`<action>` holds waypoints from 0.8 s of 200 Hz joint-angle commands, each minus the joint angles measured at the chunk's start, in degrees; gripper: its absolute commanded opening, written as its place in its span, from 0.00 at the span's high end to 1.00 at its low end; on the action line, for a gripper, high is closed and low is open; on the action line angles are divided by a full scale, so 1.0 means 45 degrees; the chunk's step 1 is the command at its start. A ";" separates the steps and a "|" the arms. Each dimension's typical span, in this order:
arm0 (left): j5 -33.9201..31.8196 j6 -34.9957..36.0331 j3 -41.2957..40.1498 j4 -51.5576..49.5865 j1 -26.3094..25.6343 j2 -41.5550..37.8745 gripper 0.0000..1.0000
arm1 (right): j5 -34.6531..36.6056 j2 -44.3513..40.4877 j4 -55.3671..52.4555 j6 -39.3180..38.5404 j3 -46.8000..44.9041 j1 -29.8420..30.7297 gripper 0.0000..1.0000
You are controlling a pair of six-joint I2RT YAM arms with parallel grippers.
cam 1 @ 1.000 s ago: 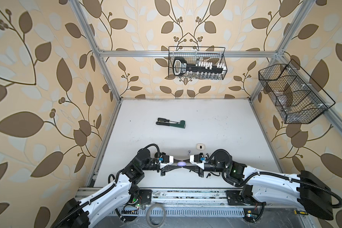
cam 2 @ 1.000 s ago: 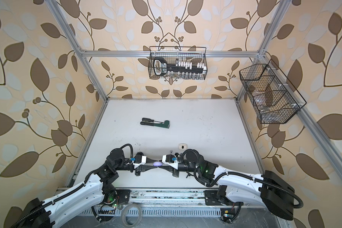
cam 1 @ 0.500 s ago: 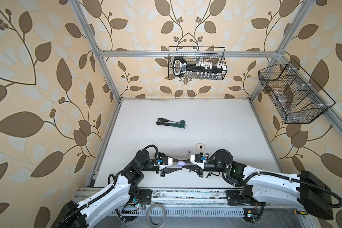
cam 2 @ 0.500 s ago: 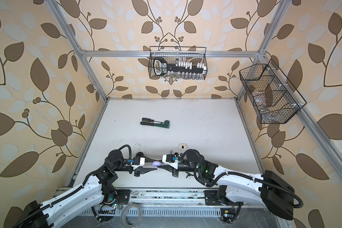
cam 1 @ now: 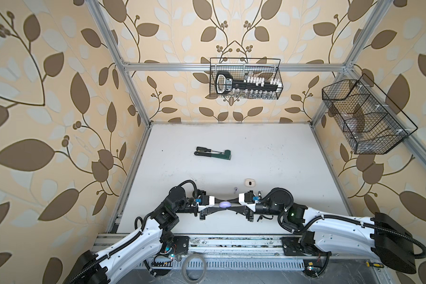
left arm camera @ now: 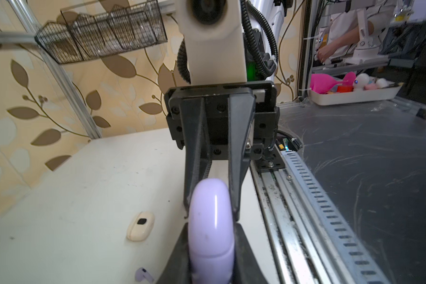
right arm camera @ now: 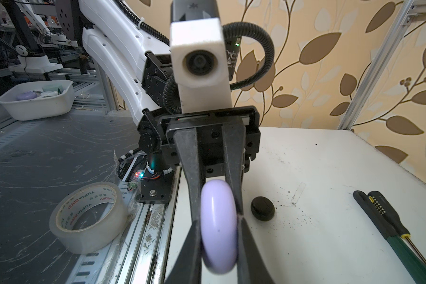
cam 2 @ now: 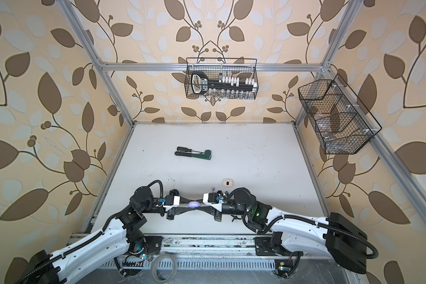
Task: Insert wireless bluetooth earbuds into charging case
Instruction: Open the charging case.
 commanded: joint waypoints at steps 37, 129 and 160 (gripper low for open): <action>0.0663 0.0186 0.0371 0.0058 -0.0260 -0.0103 1.00 | 0.2461 -0.0204 0.1056 0.0346 0.0131 0.0041 0.71; -0.0265 0.0323 0.0313 0.0106 -0.0260 0.0042 1.00 | 0.4551 -0.0805 0.0924 0.2053 -0.0050 -0.0793 0.57; -0.0464 0.0275 0.0281 0.0245 -0.0260 0.0111 1.00 | 0.5138 -0.0800 0.0342 0.2459 0.0206 -0.0826 0.56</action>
